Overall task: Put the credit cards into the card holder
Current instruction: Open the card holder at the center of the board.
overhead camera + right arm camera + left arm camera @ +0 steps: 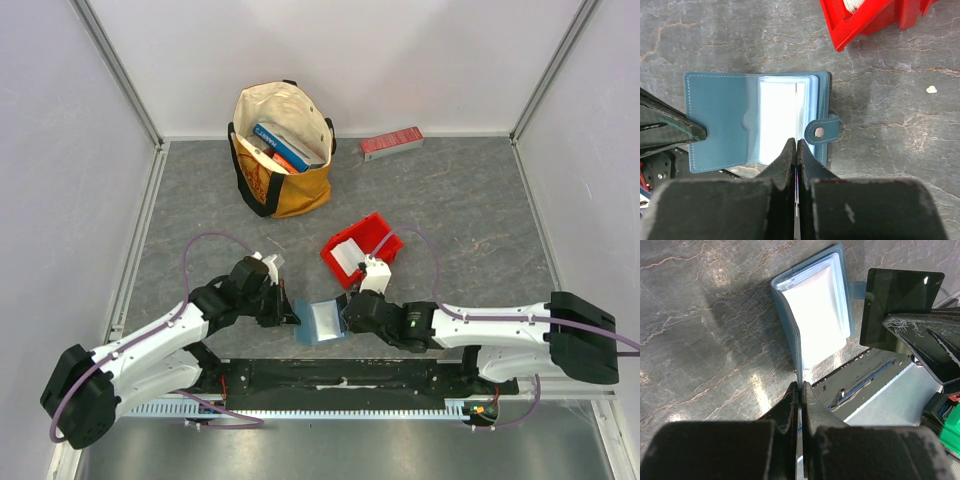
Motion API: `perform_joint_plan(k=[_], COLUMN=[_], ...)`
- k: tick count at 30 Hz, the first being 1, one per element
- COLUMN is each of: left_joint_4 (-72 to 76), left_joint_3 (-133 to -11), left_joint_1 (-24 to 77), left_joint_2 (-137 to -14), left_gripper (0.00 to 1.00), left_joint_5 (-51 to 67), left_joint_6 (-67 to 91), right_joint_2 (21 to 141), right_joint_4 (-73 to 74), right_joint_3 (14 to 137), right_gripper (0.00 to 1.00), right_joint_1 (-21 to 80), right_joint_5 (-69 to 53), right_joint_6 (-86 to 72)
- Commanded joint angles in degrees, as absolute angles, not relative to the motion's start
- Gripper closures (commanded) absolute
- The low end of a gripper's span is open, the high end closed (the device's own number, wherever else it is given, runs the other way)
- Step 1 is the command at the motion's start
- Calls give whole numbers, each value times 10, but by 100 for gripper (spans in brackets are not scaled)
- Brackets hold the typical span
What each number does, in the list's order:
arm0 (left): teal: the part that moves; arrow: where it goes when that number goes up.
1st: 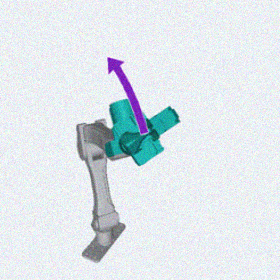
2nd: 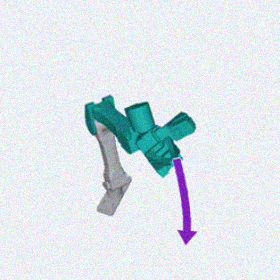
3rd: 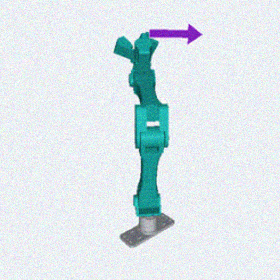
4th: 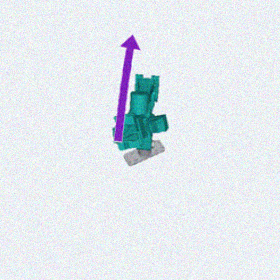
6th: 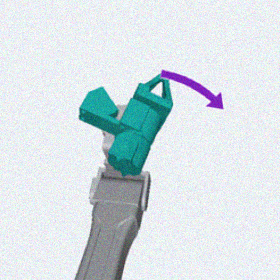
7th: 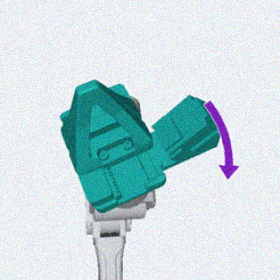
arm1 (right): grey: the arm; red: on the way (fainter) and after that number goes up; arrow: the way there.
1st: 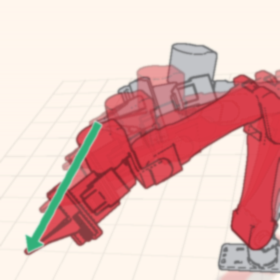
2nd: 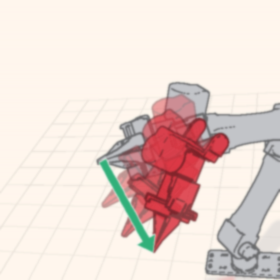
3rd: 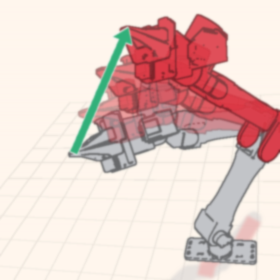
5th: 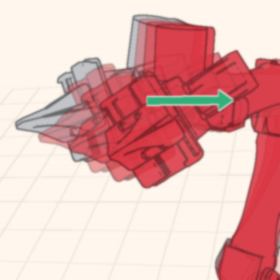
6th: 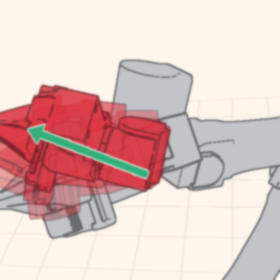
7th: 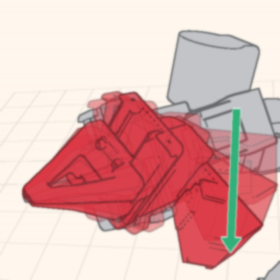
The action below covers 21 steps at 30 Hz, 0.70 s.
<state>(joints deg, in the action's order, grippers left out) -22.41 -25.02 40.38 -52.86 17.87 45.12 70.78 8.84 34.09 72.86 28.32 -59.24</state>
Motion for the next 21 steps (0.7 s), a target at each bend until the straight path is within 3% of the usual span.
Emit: perform_joint_plan(k=[1, 21], left_joint_4=[-205, -218], left_joint_3=[-257, -259], left_joint_1=[406, 407], left_joint_2=[-538, -568], left_gripper=[98, 98], left_joint_5=[179, 157], left_joint_6=[431, 416], right_joint_2=[724, 761], right_joint_4=[88, 117], right_joint_3=[342, 327], right_gripper=[100, 100], right_joint_1=[723, 694], right_joint_5=[288, 272], right_joint_6=[-580, -585])
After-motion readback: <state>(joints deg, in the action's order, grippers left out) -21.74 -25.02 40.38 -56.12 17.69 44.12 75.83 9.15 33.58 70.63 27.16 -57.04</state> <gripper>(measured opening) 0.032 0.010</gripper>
